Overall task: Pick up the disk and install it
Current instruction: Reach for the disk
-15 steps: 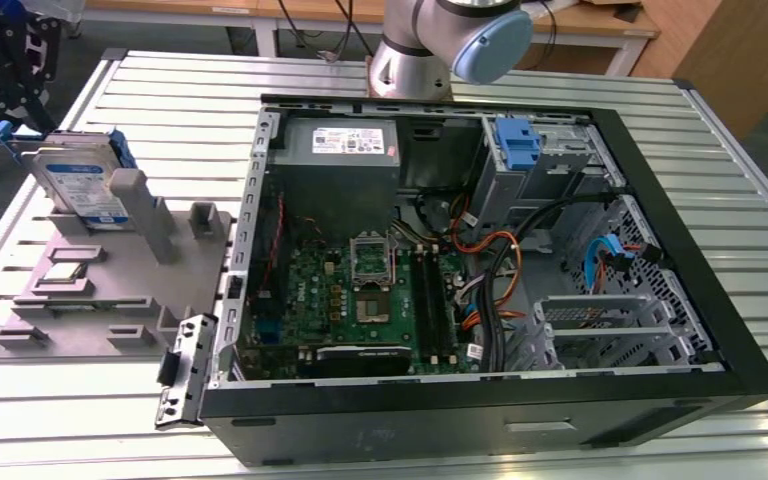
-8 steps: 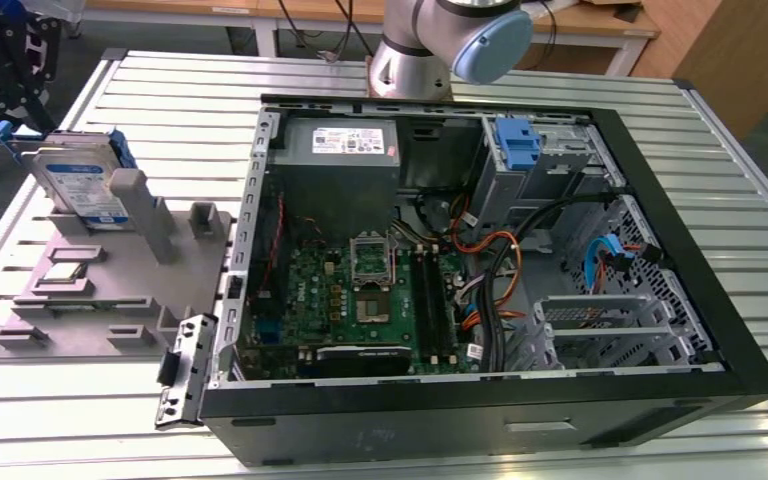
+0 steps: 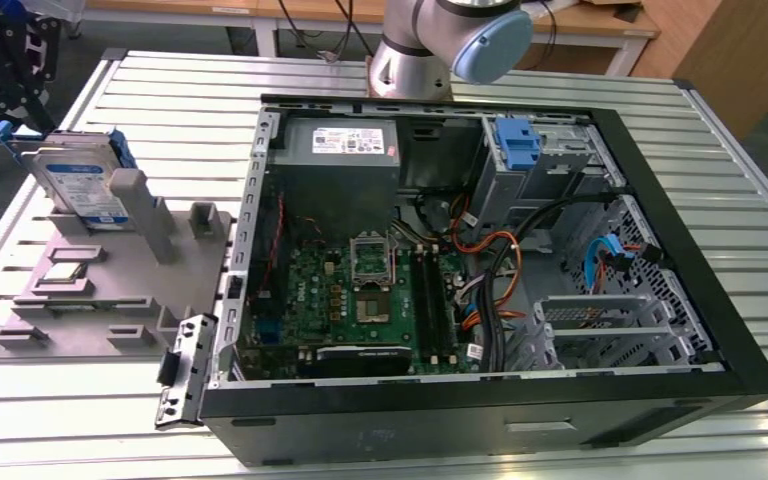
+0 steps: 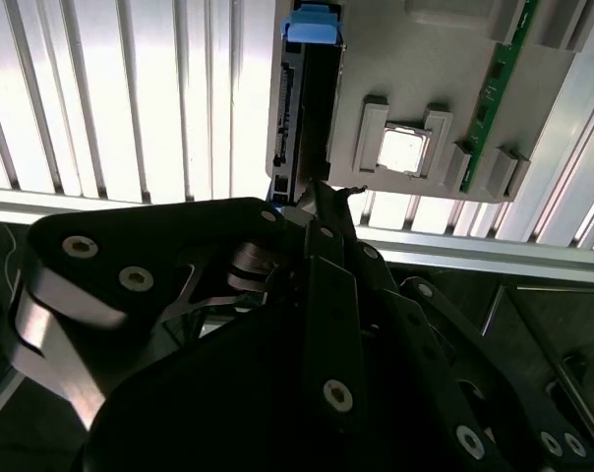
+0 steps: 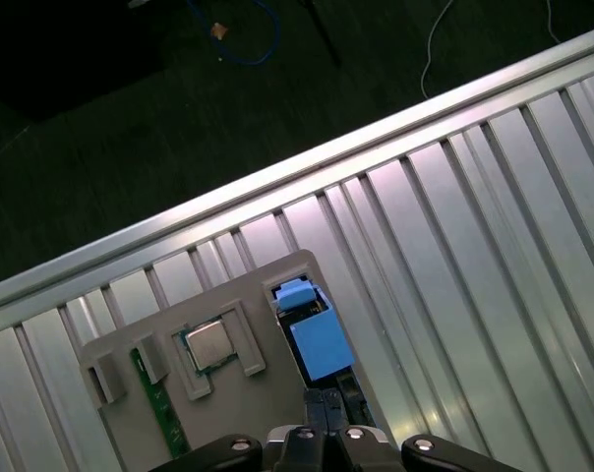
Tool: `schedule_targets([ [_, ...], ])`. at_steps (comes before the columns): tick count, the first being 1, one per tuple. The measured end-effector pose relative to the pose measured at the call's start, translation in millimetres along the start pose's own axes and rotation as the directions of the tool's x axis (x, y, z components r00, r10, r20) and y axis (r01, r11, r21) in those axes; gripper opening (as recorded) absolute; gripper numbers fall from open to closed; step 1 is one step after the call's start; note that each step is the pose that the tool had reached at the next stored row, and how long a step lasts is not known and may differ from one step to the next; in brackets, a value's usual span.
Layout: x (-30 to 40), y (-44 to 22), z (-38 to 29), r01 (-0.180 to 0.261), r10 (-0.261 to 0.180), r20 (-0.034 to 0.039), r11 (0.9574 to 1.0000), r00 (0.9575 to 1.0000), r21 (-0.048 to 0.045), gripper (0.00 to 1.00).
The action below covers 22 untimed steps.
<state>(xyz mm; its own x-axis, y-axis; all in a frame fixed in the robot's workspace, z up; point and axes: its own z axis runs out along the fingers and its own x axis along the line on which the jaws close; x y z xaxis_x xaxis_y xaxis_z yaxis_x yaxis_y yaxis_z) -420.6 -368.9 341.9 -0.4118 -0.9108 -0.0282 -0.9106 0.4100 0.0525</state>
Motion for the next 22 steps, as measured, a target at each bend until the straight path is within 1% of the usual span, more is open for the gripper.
schedule_targets([
  [2, 0.0, 0.0, 0.1, 0.020, -0.020, -0.0009, 0.9998, 0.9998, -0.0004, 0.10],
  [4, 0.0, 0.0, 0.2, 0.054, -0.054, -0.0025, 0.9985, 0.9985, -0.0016, 0.10],
  [7, 0.0, 0.0, 0.3, 0.101, -0.101, -0.0048, 0.9949, 0.9948, -0.0033, 0.10],
  [8, 0.0, 0.0, 0.3, 0.111, -0.111, -0.0053, 0.9939, 0.9939, -0.0035, 0.10],
  [13, 0.0, 0.0, 0.3, 0.115, -0.115, -0.0055, 0.9934, 0.9934, -0.0037, 0.10],
  [22, 0.0, 0.0, 0.4, 0.111, -0.111, -0.0053, 0.9938, 0.9938, -0.0035, 0.10],
])
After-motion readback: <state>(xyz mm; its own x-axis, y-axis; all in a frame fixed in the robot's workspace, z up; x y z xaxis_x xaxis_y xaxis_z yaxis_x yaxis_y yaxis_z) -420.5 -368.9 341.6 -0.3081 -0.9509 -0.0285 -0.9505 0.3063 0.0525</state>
